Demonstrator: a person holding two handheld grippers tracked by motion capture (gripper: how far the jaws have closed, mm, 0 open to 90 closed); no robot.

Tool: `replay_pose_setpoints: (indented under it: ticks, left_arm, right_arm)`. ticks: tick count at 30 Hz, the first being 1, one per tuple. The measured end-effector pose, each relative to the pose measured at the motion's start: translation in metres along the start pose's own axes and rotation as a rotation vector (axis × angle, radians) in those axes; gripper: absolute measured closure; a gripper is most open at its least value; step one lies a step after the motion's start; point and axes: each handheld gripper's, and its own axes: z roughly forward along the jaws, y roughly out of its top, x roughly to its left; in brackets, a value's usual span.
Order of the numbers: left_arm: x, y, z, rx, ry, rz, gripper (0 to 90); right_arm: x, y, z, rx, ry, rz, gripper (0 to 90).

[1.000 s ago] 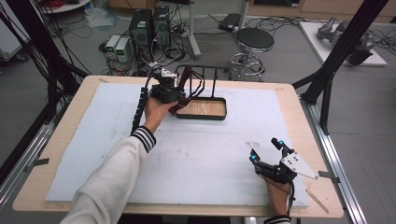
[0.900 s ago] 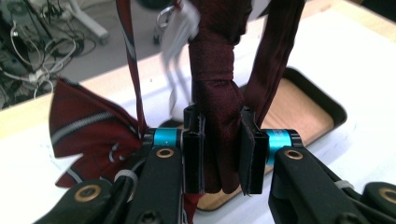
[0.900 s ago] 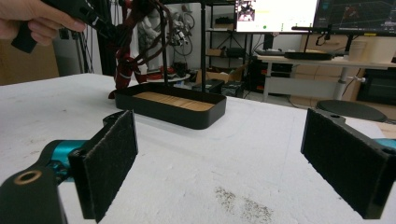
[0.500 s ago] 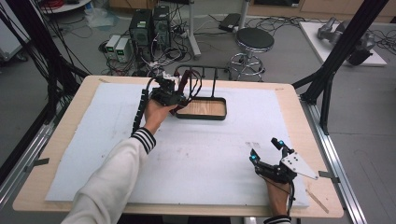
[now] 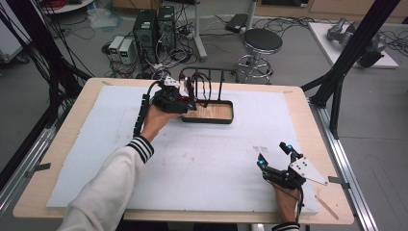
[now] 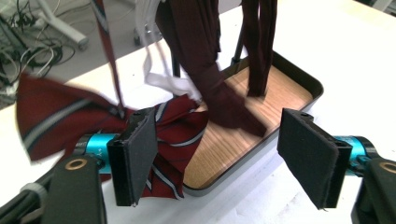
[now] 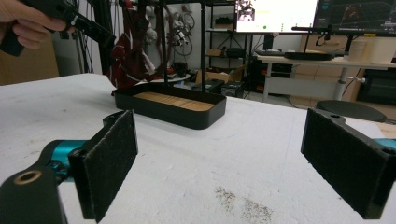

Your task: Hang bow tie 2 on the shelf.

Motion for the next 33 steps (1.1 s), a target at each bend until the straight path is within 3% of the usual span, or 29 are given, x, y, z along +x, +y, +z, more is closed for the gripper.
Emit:
replay_pose_setpoints:
  ticks: [4, 9, 12, 15, 18, 24, 28, 33]
  left_arm:
    - [-0.001, 0.001, -0.010, -0.045, -0.036, 0.030, 22.5]
    - [-0.007, -0.008, -0.032, -0.138, -0.077, 0.106, 17.5]
    - [-0.008, -0.022, -0.049, -0.211, -0.108, 0.146, 16.6]
    - [-0.006, -0.040, -0.069, -0.291, -0.144, 0.153, 15.5]
    - [-0.002, -0.063, -0.090, -0.349, -0.153, 0.184, 14.5]
    - [0.011, -0.109, -0.128, -0.432, -0.129, 0.207, 13.3]
    - [0.020, -0.145, -0.152, -0.476, -0.086, 0.184, 13.2]
    - [0.031, -0.189, -0.171, -0.542, -0.016, 0.150, 13.2]
  right_arm:
    - [-0.001, 0.000, 0.000, -0.003, -0.004, -0.004, 10.3]
    - [-0.001, 0.000, 0.000, -0.002, -0.004, -0.003, 10.3]
    - [0.000, 0.000, 0.000, -0.001, -0.003, -0.003, 10.2]
    - [0.000, 0.000, 0.000, -0.002, -0.006, -0.005, 10.3]
    - [0.000, 0.000, 0.000, -0.003, -0.008, -0.005, 10.2]
    - [0.000, 0.000, 0.000, -0.003, -0.007, -0.004, 10.3]
    - [0.001, 0.000, -0.001, 0.001, -0.007, -0.004, 10.3]
    - [0.002, 0.000, 0.000, 0.000, -0.004, -0.021, 10.2]
